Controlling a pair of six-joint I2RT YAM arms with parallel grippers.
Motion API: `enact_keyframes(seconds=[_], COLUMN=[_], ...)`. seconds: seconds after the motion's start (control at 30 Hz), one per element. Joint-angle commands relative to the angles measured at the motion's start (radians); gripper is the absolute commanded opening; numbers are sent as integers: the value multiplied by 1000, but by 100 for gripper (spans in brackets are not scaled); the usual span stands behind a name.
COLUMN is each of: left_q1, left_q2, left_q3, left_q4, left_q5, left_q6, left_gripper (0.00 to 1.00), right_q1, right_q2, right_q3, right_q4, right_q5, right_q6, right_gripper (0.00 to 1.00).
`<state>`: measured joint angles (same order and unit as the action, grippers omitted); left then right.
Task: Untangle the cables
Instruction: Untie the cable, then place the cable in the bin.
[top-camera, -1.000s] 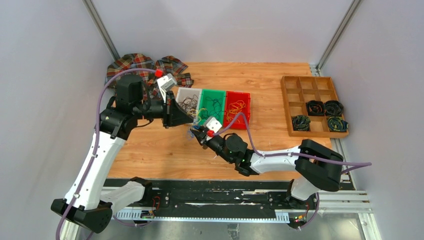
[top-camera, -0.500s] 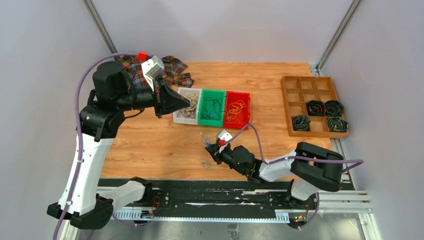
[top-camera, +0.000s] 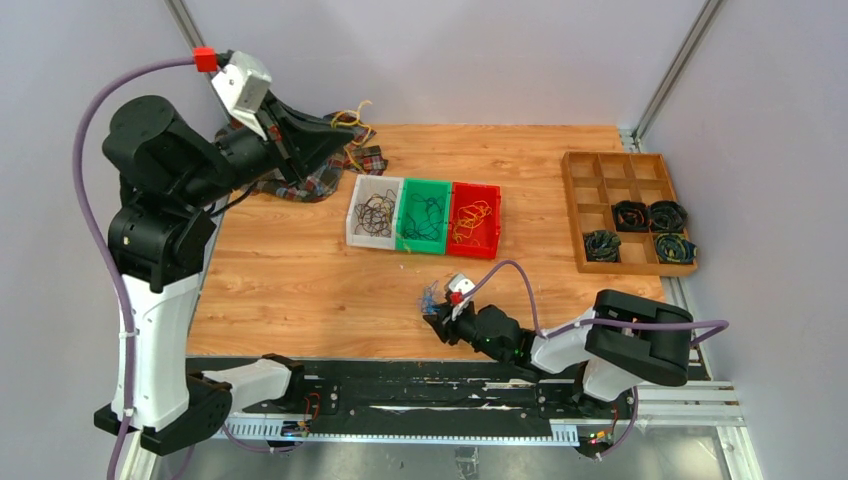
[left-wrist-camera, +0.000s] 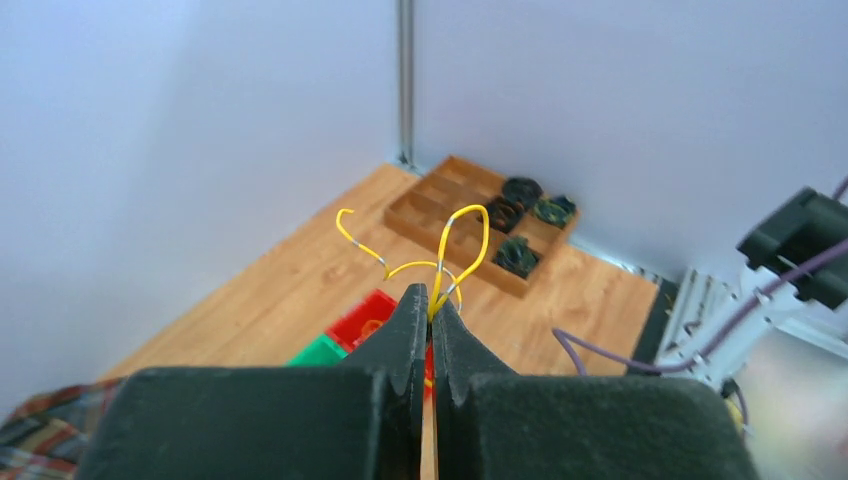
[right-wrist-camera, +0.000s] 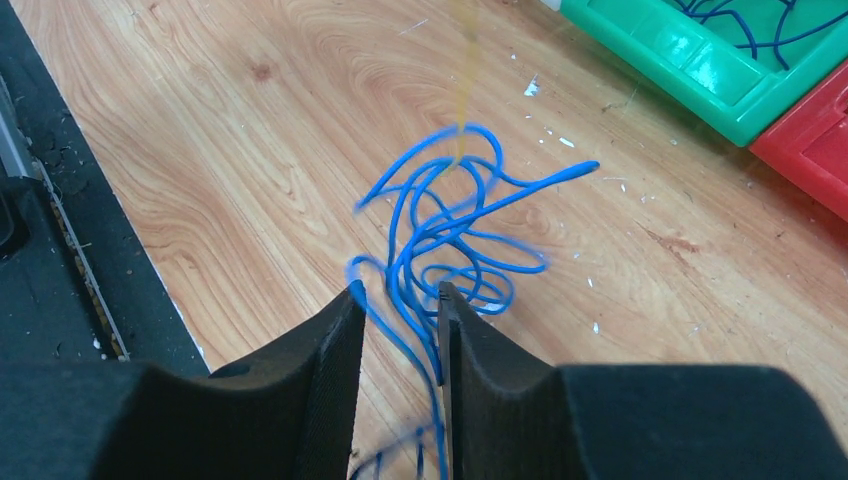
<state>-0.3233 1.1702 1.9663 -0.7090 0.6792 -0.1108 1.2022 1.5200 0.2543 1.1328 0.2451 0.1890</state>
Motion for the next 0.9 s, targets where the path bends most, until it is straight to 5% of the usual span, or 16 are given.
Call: enact_keyframes(seconds=[0.0,0.23,0.4,0.5,0.87], left_q1=[-3,-3,-3,-3,-109], left_q2=[10,-26,-16,-14,28], left_q3=[70,74,40,-27,-296], left_q4=[144,340,329,289,252], left_q5=[-137,-262,-185,-152,-159], left_q6=[-27,-33,-61,-68,-76], left_gripper=[0,1,1,1,1], right_q1=[17,17,17,17,-28], right_q2=[-30,2,-32,-167,-579], right_q3=[-21,-25,-39,30,246], right_q4=[-15,-34,-12,-202,-611], right_q5=[20,8,5,28,187], right_q6=[21,31,60,60,-59], right_gripper=[34,34,41,69,71])
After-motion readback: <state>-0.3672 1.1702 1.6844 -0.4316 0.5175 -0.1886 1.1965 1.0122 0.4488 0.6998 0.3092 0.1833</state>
